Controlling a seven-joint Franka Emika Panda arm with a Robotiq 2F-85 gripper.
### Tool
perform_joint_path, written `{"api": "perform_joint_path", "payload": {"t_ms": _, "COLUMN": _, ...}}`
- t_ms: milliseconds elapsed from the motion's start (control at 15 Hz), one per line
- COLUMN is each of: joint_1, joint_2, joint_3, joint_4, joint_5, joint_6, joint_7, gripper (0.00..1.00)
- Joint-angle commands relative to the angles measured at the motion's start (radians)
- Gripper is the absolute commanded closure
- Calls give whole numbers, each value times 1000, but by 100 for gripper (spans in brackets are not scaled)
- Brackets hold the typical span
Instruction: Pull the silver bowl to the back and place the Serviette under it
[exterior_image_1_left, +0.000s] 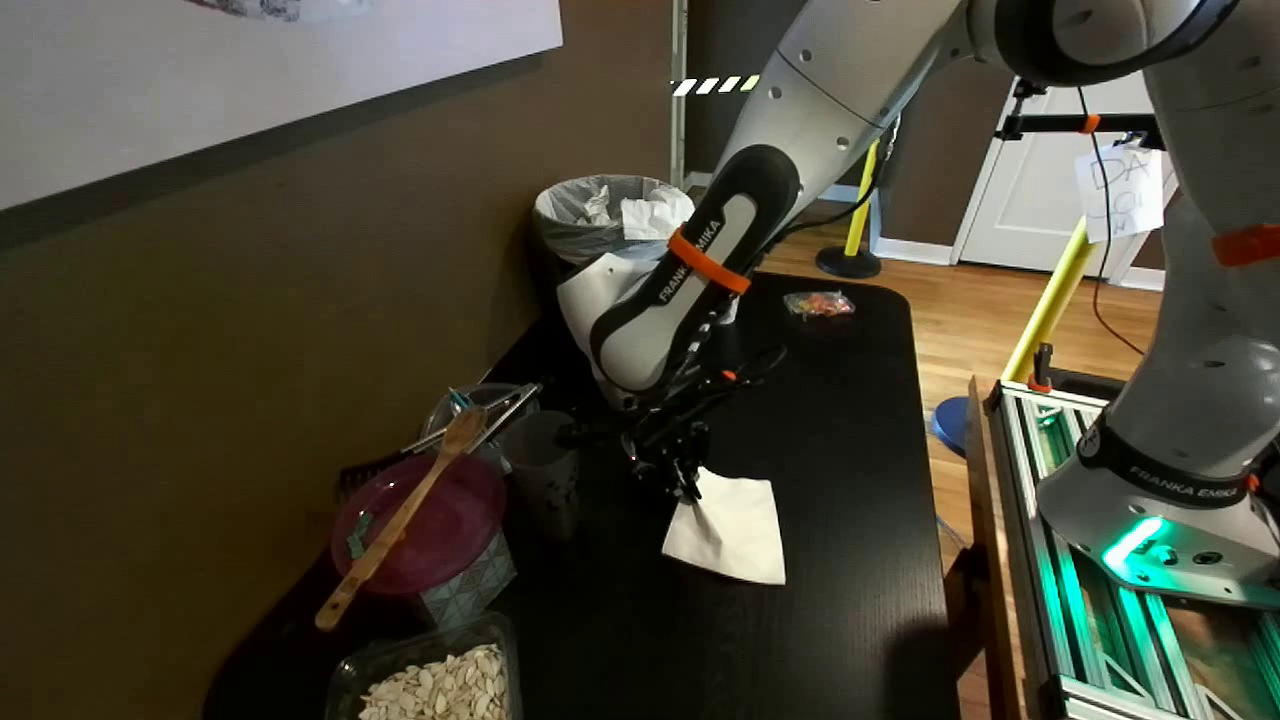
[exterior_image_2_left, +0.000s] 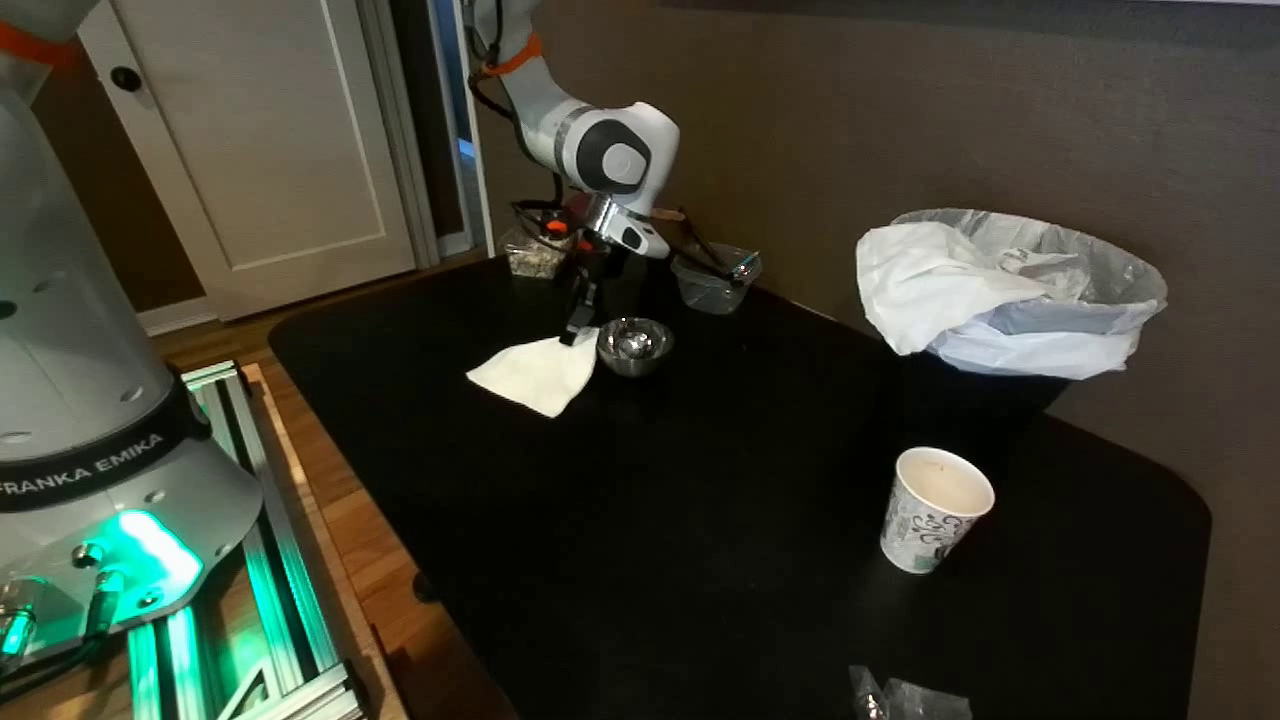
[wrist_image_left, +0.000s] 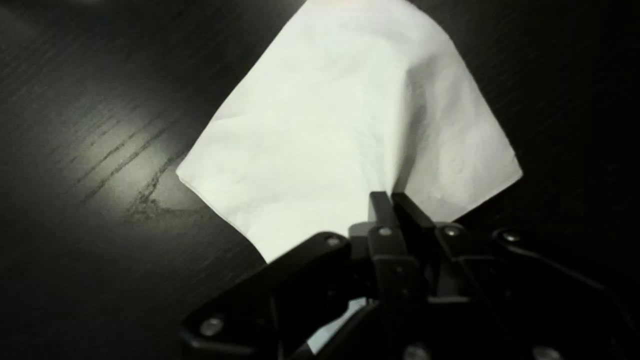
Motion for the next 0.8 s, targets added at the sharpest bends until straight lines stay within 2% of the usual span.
{"api": "perform_joint_path", "payload": {"t_ms": 0, "joint_1": 5, "joint_2": 52, "joint_3": -20, "joint_4": 65, "joint_5": -65, "joint_6": 16, "joint_7": -24, "gripper": 98}}
{"api": "perform_joint_path", "payload": {"t_ms": 267, "joint_1": 3, "joint_2": 82, "joint_3": -30, "joint_4": 95, "joint_5": -103, "joint_6": 46, "joint_7": -49, "gripper": 98}}
{"api": "perform_joint_path", "payload": {"t_ms": 733, "joint_1": 11, "joint_2": 109, "joint_3": -59, "joint_4": 109, "joint_5": -127, "joint_6": 175, "joint_7": -37, "gripper": 98}}
